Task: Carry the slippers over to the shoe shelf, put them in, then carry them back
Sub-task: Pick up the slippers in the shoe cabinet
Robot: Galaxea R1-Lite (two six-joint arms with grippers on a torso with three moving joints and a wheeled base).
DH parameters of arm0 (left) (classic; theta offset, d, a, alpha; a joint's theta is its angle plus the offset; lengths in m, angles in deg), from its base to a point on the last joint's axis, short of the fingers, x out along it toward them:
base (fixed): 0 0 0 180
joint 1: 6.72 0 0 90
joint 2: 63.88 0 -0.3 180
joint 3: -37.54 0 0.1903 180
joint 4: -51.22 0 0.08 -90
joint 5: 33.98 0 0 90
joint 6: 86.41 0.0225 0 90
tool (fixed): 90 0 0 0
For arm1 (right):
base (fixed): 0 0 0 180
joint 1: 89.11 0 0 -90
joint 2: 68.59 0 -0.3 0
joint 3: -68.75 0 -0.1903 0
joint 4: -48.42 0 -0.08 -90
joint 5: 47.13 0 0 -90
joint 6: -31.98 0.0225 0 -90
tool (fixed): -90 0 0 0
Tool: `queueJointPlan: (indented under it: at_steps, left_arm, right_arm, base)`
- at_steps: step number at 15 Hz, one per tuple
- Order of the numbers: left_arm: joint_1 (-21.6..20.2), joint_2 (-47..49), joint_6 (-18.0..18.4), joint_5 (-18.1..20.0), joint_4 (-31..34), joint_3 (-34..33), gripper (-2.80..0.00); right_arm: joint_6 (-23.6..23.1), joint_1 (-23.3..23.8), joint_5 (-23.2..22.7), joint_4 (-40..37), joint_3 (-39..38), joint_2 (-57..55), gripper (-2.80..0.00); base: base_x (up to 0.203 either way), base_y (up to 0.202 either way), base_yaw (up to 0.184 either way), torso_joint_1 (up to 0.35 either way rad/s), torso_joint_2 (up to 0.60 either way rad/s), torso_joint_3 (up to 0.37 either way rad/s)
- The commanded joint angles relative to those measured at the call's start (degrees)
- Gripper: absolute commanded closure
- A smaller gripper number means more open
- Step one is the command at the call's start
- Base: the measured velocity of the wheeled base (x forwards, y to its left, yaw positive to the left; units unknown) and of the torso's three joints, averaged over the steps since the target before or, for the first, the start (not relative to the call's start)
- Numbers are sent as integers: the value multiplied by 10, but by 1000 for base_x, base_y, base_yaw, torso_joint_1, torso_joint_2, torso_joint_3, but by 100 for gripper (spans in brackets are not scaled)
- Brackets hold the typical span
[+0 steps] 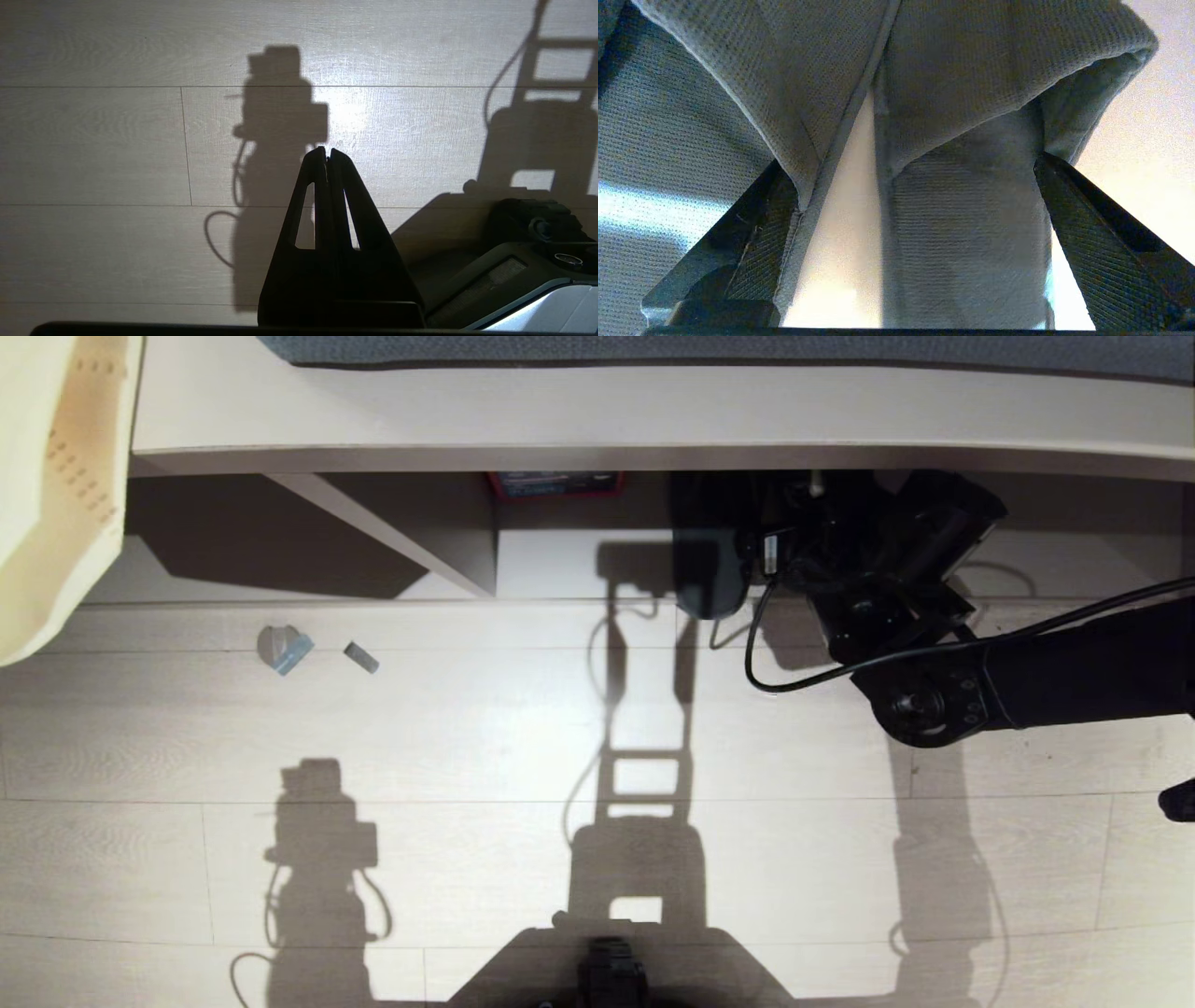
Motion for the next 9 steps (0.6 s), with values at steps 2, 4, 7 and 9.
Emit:
queueJointPlan:
  at_steps: [2, 4, 7, 9]
  left_arm:
    - [0, 0, 0, 0, 0, -4, 0]
    - [0, 0, 0, 0, 0, -4, 0]
    - [0, 0, 0, 0, 0, -4, 0]
    - [0, 0, 0, 0, 0, -4, 0]
  right_arm:
    - [18, 3, -4, 2, 29, -32, -280]
    - [37, 8, -20, 4, 30, -36, -280]
    - [51, 10, -30, 4, 33, -37, 0]
    - [52, 15, -39, 4, 46, -43, 0]
  base:
    - [0, 0, 0, 0, 0, 0]
    - [0, 0, 0, 0, 0, 0]
    - [0, 0, 0, 0, 0, 0]
    - [0, 0, 0, 0, 0, 0]
